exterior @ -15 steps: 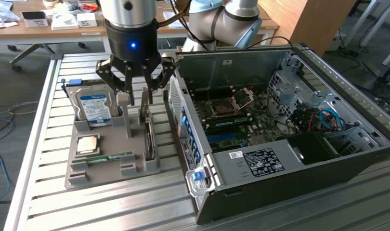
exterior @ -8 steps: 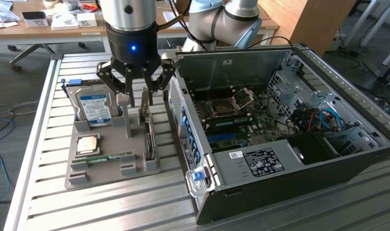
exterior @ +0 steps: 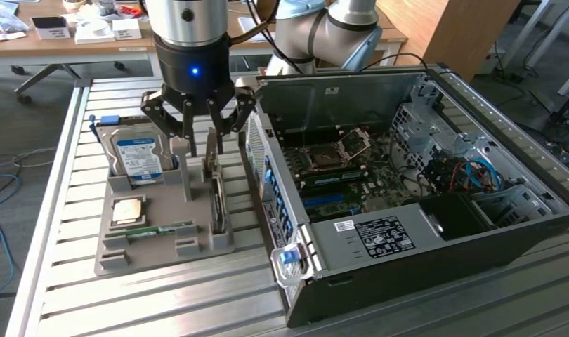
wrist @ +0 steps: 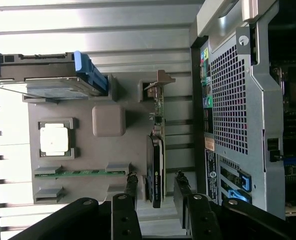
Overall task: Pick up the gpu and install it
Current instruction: 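Pick up the gpu and move the gpu toward the slot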
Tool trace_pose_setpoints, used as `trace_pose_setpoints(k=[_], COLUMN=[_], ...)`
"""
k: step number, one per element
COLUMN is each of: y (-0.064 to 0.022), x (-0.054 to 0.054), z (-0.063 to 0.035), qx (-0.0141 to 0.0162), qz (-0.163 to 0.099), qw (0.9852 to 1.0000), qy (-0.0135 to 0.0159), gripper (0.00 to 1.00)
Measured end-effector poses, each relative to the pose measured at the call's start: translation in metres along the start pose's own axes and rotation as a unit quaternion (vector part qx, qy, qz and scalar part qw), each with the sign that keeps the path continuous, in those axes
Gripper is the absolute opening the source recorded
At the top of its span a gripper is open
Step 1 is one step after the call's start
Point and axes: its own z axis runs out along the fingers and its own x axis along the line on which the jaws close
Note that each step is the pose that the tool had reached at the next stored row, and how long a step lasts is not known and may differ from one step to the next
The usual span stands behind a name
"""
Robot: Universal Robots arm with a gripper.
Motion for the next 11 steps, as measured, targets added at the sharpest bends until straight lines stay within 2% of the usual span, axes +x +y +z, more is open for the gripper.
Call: trace_pose_setpoints(k=[11], y=[-0.0001], x=[0.0], z=[0.0027], qx=[-0.0001], qz=[0.0], qw=[1.0], qy=[-0.0001], gripper=[0.43])
